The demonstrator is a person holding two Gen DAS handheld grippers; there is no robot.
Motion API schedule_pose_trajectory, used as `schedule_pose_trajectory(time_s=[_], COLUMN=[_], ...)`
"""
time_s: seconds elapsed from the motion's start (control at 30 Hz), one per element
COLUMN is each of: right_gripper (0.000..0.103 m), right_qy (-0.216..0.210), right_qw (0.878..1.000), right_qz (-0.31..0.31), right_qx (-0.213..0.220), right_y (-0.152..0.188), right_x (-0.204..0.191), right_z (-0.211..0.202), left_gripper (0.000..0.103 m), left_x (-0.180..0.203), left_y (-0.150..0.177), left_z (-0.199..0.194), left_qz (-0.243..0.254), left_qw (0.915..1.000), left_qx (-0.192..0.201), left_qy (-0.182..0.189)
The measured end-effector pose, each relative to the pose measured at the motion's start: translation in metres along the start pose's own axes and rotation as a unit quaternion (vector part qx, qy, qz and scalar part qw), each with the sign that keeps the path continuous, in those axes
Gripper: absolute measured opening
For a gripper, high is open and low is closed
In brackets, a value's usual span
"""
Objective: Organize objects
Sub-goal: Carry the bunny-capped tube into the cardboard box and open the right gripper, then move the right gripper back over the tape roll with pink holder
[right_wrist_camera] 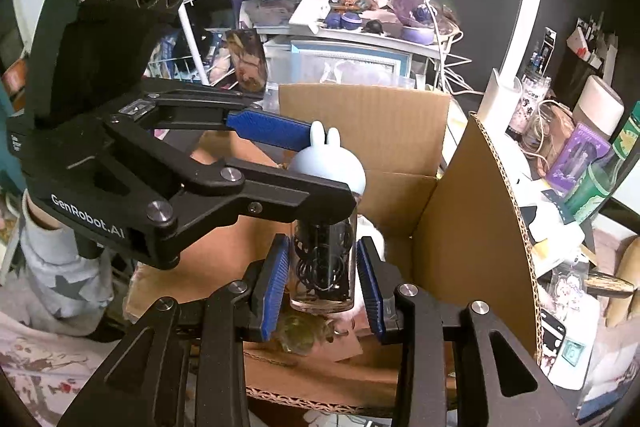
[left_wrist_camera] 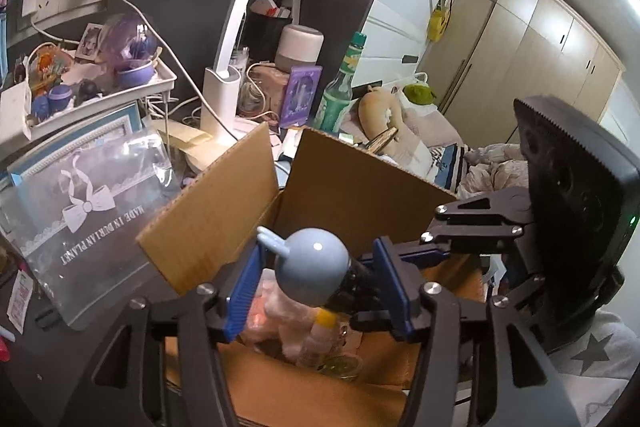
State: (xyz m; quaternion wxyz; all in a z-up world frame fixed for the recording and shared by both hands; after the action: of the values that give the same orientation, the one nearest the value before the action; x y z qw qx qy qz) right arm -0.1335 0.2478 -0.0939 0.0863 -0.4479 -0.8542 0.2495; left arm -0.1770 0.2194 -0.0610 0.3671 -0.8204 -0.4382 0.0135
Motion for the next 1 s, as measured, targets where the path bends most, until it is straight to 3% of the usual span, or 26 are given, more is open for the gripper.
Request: schedule_pose_trajectory(time_s=[0.03, 0.1, 0.6, 0.8, 1.0], right_gripper=[0.032, 0.035, 0.043, 0.044, 0.05], right_qy=[0.001, 0.007, 0.028, 0.018, -0.05], right_qw=[1.0, 1.0, 0.999, 0.996, 0.988], right_qz=[0.001, 0.003, -0.001, -0.039, -0.113], right_qx=[-0.001, -0.001, 0.029, 0.075, 0.089], right_y=[0.0, 0.0, -0.008, -0.029, -0.05], right_x=[0.0, 0.002, -0.009, -0.054, -0.141], right_z=[0.0, 0.0, -0.018, -0.032, -0.015], left_gripper=[0.065, 0.069, 0.074, 0.074, 0.079], left_x=[-0.001, -0.004, -0.015, -0.031, -0.074], left_y=[0.0, -0.001, 0.016, 0.04, 0.088], left_z=[-0.001, -0.002, -0.048, -0.096, -0.159], left_qz=[0.0, -0.004, 0.003, -0.004, -0.049], left_qw=[1.0, 1.0, 0.9983, 0.9955, 0.9852], left_qx=[0.0, 0.004, 0.033, 0.064, 0.103], left_qy=[-0.003, -0.006, -0.047, -0.069, -0.128])
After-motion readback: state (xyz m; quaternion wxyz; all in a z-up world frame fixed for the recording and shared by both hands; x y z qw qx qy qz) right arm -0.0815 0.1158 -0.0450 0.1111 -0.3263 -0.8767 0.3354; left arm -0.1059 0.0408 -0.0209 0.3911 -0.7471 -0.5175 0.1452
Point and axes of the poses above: each gripper's, at about its wrist camera, not at the fingertips, and z roughly the way its jaws point, x to its right, y to its underside, the point moved 9 cm from there along z, roughly the way its jaws point, and after that the axes turned 8 degrees about -x, right-handed, at the moved point
